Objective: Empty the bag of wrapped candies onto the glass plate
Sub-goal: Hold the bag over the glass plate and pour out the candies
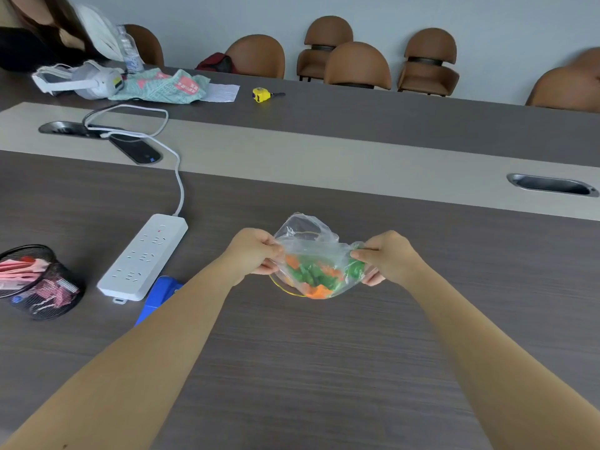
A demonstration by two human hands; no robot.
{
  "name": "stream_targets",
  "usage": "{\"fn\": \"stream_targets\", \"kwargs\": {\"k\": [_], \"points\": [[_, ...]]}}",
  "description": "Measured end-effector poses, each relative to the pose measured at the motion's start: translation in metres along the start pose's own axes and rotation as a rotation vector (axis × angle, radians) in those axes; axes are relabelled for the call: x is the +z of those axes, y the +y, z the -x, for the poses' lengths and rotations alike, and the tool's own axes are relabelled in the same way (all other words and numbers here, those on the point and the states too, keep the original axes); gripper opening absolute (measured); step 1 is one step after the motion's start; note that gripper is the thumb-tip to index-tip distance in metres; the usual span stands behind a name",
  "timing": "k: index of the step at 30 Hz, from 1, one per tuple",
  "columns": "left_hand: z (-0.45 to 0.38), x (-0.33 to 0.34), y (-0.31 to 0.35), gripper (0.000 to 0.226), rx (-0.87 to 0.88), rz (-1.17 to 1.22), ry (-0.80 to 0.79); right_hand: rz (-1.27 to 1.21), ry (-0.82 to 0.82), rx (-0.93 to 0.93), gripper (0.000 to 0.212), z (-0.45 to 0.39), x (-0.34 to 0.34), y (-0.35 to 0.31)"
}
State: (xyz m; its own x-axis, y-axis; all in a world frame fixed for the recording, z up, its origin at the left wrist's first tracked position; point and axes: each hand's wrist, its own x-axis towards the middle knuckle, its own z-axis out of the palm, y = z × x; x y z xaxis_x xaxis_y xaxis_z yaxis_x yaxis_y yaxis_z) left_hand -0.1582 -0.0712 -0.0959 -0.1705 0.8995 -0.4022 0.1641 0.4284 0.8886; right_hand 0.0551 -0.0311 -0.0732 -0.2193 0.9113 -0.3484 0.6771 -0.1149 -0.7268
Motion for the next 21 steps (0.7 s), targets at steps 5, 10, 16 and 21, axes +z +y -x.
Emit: {"fn": "stream_targets", "kwargs": {"k": [5, 10, 16, 21], "points": [[-0.005, 0.005, 0.005, 0.022, 0.090, 0.059, 0.101, -0.196, -0.085, -0.054, 0.021, -0.003, -0.006, -0.004], [-0.008, 0.004, 0.016, 0.023, 0.117, 0.080, 0.158, -0.019, 0.074, -0.097, 0.016, -0.006, -0.010, -0.009], [-0.010, -0.003, 0.024, 0.020, 0.026, 0.061, 0.116, -0.207, 0.045, -0.062, 0.032, -0.009, -0.016, -0.013], [-0.007, -0.006, 0.026, 0.041, -0.031, 0.110, 0.003, -0.428, -0.103, -0.038, 0.028, -0.008, -0.015, -0.013]]}}
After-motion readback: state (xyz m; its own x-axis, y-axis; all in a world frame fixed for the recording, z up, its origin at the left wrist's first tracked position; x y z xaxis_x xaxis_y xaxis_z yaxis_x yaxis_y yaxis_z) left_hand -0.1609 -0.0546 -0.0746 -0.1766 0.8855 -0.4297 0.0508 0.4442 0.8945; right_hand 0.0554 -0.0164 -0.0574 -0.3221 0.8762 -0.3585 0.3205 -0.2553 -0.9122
